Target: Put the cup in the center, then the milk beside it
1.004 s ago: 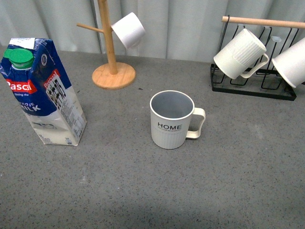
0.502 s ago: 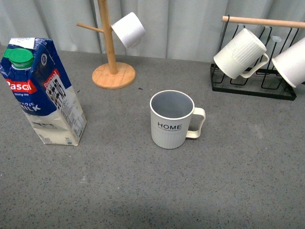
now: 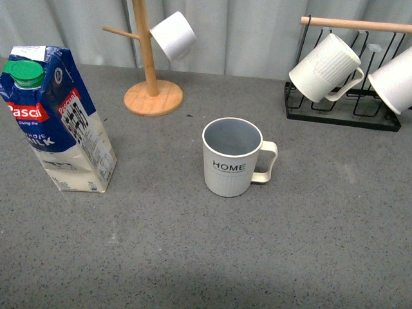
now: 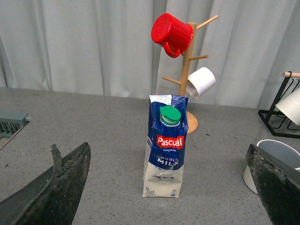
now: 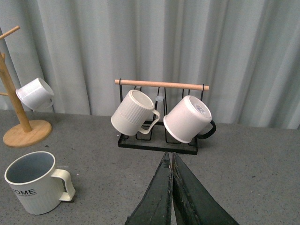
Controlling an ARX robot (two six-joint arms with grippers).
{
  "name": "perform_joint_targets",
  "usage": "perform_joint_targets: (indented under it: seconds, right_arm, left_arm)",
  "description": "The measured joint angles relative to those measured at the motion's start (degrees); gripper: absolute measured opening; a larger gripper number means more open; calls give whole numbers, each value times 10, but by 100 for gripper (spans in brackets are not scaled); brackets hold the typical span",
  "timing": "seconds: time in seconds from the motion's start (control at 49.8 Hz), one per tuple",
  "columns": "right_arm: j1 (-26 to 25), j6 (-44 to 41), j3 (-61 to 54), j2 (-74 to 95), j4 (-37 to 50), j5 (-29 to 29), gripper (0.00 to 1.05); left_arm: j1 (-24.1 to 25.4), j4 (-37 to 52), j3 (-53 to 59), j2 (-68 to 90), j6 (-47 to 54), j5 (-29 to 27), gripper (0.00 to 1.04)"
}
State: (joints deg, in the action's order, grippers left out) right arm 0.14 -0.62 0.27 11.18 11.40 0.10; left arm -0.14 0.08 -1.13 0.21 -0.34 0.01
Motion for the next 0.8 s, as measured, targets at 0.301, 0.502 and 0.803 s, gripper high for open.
perform_joint_targets:
  seconds: [0.301, 0.502, 0.803]
  right_arm:
    - [0, 0, 0, -109, -113, -2, 1]
    - [0, 0, 0, -109, -113, -2, 4]
    - [0, 0, 0, -109, -113, -2, 57]
  left_arm:
    - [0, 0, 0, 0, 0, 0, 98]
    - [0, 0, 0, 0, 0, 0, 98]
    - [0, 0, 0, 0, 0, 0, 98]
